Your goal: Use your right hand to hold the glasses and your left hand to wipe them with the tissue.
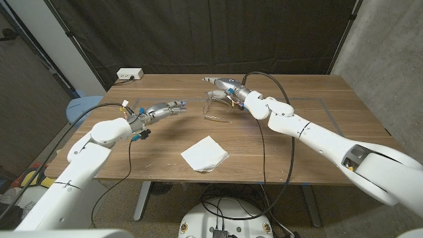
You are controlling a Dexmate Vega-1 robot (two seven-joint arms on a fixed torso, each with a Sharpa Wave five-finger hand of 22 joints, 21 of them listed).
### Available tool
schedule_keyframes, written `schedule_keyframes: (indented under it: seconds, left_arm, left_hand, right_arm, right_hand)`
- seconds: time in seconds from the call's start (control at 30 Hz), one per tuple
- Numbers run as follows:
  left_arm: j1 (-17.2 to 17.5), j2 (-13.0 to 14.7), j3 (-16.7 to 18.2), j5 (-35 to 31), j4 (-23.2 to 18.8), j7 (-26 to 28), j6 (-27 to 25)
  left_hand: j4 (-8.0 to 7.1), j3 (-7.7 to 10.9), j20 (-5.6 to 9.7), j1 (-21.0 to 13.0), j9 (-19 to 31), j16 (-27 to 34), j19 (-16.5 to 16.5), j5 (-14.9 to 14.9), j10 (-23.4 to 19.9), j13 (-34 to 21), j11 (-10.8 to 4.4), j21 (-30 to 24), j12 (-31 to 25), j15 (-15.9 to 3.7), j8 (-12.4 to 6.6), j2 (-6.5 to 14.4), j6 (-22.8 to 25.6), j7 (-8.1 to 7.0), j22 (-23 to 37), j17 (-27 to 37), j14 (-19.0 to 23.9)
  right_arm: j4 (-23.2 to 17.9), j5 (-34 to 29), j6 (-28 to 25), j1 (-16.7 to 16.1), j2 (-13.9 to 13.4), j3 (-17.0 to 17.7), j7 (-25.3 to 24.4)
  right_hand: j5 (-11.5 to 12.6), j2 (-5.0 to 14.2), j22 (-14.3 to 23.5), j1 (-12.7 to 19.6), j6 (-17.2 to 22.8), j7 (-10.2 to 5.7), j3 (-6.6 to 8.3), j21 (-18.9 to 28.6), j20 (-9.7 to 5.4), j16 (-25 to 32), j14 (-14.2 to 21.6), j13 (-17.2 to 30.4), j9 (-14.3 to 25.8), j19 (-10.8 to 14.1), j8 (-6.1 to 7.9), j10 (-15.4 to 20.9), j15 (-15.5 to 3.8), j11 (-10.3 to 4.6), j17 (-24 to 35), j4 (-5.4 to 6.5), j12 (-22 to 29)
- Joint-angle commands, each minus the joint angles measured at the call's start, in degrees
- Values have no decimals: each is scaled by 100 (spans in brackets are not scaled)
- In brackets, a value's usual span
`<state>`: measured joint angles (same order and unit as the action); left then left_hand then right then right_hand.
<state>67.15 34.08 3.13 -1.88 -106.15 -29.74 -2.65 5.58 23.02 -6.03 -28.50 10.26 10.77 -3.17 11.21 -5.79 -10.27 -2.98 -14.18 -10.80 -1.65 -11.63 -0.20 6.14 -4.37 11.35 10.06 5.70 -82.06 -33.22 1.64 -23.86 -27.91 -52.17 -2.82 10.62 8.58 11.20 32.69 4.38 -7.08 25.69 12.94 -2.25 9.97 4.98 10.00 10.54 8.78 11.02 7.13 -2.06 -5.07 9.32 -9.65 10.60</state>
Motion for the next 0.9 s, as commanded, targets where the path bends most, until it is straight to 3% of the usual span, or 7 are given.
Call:
schedule_keyframes:
  seconds: [0.03, 0.37, 0.57, 0.9]
  left_arm:
    - [188, 324, -20, -485, -391, 139, 11]
    - [280, 449, -23, -659, -581, 188, -23]
    - [306, 500, -37, -737, -662, 198, -57]
    - [297, 586, -86, -856, -756, 165, -136]
  left_hand:
    - [147, 15, 15, -203, 32, 24, -30, 60, -96, -23, 7, -17, -55, -6, -27, -43, 123, 33, 22, 31, 97]
    - [378, 87, 3, -696, 38, 31, -82, 138, -235, -29, -9, -32, -90, 34, -78, -109, 321, -7, 29, 39, 133]
    - [442, 134, -2, -991, 40, 23, -106, 171, -220, -31, -42, -40, -70, 20, -63, -126, 341, 0, 33, 41, 129]
    - [462, 193, -6, -1369, 45, 3, -126, 186, -171, -31, -29, -49, -46, 4, -25, -129, 308, -19, 41, 43, 70]
  right_arm:
    - [284, -681, -59, 272, 172, -425, -299]
    - [633, -1169, -76, 418, 307, -679, -613]
    - [899, -1361, -88, 497, 404, -795, -771]
    - [1333, -1742, -218, 627, 565, -1016, -1042]
  right_hand:
    - [-11, -3, -6, 248, 109, -128, 45, 49, -171, 38, 146, 32, 20, 131, 80, 105, -249, -75, 19, -70, 74]
    - [-13, -184, 5, 941, 584, -501, 53, 121, -231, 64, 507, 38, 16, 359, 224, 515, -516, -270, 20, -82, 194]
    - [9, -330, 21, 1237, 905, -534, -43, 166, -172, 79, 724, 50, 18, 477, 275, 785, -660, -338, 28, -64, 260]
    - [90, -482, 37, 1706, 1052, -556, -87, 221, -204, 79, 946, 66, 28, 611, 256, 964, -800, -457, 34, -100, 286]
